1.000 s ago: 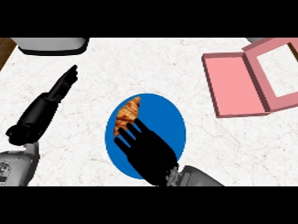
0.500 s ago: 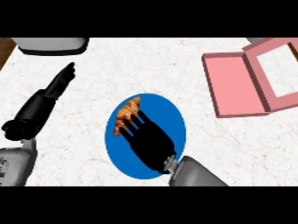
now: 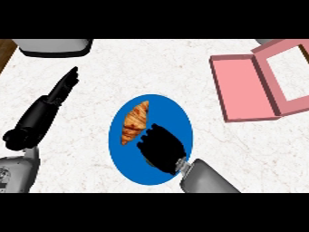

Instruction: Pick the squash from the plate and place it in the cardboard box

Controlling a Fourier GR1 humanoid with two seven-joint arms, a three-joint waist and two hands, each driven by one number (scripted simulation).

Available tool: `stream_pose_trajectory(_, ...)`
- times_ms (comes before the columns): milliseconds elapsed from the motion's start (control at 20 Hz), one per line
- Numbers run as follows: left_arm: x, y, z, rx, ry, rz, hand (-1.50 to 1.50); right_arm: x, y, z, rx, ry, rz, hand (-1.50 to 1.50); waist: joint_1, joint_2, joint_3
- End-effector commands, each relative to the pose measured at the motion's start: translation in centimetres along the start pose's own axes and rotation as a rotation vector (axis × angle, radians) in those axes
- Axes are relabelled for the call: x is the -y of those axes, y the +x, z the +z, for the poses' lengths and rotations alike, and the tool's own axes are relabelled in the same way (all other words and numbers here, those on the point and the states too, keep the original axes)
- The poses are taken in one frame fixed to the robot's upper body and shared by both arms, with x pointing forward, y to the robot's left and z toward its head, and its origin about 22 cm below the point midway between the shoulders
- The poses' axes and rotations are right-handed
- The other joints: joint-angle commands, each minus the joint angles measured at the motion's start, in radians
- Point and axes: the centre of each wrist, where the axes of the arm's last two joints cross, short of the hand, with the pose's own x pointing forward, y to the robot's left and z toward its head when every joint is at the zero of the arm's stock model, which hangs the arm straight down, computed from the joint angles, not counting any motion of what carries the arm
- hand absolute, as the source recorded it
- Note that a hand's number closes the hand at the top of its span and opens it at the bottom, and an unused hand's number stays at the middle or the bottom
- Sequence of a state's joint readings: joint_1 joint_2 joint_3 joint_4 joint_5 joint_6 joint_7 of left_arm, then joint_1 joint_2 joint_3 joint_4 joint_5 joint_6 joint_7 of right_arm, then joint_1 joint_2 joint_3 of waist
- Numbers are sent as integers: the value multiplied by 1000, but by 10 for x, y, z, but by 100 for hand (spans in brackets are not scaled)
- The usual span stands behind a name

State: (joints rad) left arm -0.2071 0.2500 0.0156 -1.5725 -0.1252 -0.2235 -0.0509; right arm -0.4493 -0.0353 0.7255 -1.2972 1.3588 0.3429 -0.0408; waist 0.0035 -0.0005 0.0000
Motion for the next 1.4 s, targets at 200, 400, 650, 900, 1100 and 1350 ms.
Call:
stream_pose_trajectory(200,-5,1,10,-5,-8,6,0,-7,4,-10,88,-166,58,150,2,0,0)
stream_pose_trajectory(400,6,-6,-9,2,-3,-2,0,5,12,-7,128,-220,83,150,-4,0,0)
stream_pose_trajectory(650,-2,8,-6,23,-18,-4,0,20,-72,-13,-352,-313,-181,150,22,18,2)
stream_pose_trajectory(900,6,8,-10,42,-36,10,0,42,-129,-5,-819,-363,-389,150,36,40,1)
stream_pose_trajectory(1100,14,12,-16,75,-73,8,0,102,-147,-24,-1007,-414,-316,150,93,36,-2)
stream_pose_trajectory(1350,10,11,-20,62,-77,-11,0,158,-168,-27,-1177,-552,-310,150,91,35,-2)
